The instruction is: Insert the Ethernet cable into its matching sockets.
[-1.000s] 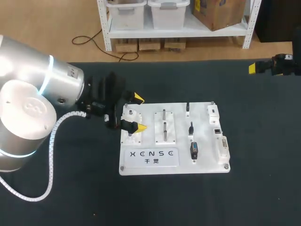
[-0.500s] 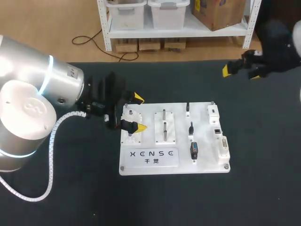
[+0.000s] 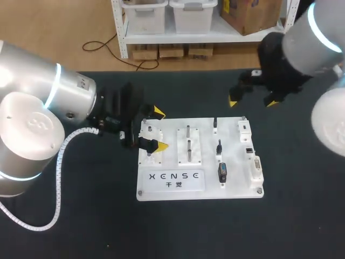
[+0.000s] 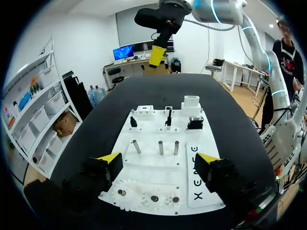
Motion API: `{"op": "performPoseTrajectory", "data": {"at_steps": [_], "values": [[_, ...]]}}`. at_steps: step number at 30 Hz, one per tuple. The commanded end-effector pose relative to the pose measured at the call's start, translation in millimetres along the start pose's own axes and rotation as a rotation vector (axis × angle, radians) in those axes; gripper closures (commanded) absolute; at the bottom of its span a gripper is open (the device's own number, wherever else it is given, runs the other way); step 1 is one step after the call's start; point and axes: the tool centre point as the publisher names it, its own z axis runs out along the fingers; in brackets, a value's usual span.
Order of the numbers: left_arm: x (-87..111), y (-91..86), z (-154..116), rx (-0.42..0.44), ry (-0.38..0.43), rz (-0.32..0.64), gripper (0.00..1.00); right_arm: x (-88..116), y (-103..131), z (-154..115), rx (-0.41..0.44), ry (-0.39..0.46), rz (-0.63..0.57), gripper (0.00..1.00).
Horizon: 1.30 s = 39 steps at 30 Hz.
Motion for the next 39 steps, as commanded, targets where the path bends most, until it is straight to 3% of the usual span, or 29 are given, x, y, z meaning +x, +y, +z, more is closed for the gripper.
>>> {"op": "performPoseTrajectory", "data": {"at_steps": [1, 14, 23, 39], "values": [[-0.7, 0.1, 1.0, -0.001, 0.005, -0.002, 0.0, 2.2, 15.0, 16.8, 0.217, 0.013, 0.009, 0.0], [-0.7, 0.1, 1.0, -0.001, 0.005, -0.002, 0.0, 21.9, 41.7, 54.7, 0.259, 0.068, 0.004, 0.0], [-0.7, 0.1, 1.0, -0.001, 0.005, -0.002, 0.0, 38.6, 43.4, 82.6, 0.253, 0.09, 0.057, 0.0], [-0.7, 0.1, 1.0, -0.001, 0.005, -0.002, 0.0, 55.6, 35.9, 105.6, 0.255, 0.134, 0.093, 0.0]]}}
